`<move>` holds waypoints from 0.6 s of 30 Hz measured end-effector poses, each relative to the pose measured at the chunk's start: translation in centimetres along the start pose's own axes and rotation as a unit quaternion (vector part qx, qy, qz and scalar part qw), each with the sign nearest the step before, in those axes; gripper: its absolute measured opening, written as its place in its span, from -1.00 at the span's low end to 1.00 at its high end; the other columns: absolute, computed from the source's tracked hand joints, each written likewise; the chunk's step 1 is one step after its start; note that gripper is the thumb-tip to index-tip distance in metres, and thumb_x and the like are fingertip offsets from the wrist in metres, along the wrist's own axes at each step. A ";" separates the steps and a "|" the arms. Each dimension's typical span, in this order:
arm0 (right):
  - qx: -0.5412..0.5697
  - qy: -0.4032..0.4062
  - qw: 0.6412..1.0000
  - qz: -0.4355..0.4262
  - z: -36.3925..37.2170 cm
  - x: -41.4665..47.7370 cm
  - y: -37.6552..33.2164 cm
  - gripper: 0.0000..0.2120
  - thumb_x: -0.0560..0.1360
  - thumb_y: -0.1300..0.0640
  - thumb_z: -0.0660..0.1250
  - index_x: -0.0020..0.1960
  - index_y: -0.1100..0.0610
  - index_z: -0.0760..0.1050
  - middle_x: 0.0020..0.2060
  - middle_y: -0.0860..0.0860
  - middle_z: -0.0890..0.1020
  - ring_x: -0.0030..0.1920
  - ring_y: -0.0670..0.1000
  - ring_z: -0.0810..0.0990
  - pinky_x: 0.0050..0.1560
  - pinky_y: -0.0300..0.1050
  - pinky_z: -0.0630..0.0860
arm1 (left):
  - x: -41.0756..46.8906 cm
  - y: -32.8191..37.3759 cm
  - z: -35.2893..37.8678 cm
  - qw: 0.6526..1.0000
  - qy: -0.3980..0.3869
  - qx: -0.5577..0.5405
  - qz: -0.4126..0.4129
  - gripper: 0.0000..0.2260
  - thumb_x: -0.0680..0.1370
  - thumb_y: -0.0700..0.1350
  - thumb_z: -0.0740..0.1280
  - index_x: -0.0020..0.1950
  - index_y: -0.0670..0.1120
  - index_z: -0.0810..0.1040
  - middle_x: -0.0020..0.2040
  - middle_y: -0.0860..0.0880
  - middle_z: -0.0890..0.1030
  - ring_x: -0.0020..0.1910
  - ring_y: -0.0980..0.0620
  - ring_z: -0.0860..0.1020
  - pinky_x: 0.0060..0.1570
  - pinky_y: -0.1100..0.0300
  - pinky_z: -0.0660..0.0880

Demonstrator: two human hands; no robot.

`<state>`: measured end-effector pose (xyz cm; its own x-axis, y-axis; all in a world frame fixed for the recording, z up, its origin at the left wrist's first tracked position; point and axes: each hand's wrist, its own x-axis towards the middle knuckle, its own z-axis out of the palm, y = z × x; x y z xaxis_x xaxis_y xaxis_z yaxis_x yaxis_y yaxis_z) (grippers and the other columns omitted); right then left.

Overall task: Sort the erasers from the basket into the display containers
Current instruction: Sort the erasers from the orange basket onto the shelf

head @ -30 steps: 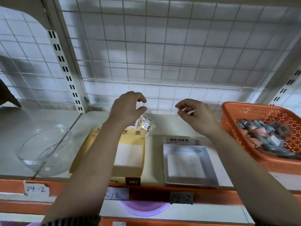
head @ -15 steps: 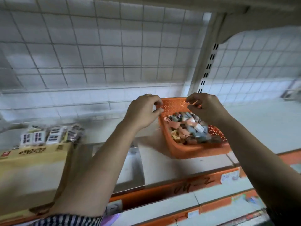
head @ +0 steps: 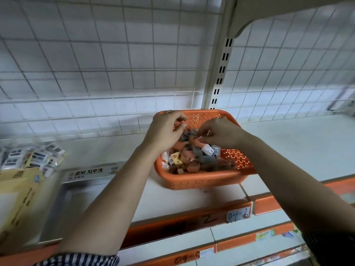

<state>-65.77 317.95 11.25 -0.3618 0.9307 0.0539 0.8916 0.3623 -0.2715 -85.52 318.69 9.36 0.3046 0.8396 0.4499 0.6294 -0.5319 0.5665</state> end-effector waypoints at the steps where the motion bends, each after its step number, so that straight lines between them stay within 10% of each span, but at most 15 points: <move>1: 0.004 0.000 1.000 0.003 0.1 0.1 0.3 -0.77 0.51 0.08 0.41 0.14 0.09 0.62 0.04 -0.05 0.65 -0.06 -0.11 0.55 -0.11 -0.30 0.41 | 0.0 -0.1 0.2 1.000 -0.007 -0.003 -0.003 -0.84 0.57 -0.15 0.34 0.13 -0.05 0.59 0.11 0.05 0.62 0.06 0.11 0.57 0.11 0.14 0.50; 18: 0.059 -0.004 0.998 0.025 1.8 0.1 1.8 -0.83 0.45 -0.01 0.47 -0.08 0.09 0.62 -0.16 -0.03 0.64 -0.10 -0.02 0.59 -0.04 -0.07 0.54 | -0.5 -0.4 0.6 0.995 -0.085 0.003 -0.056 -0.85 0.58 -0.09 0.33 0.13 0.06 0.60 0.09 0.17 0.62 0.09 0.18 0.55 0.04 0.20 0.47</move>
<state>-64.67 318.64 9.08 -0.3204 0.9468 0.0290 0.8706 0.3064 -0.3848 -85.52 318.56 8.55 0.3480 0.9004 0.2611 0.6709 -0.4337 0.6015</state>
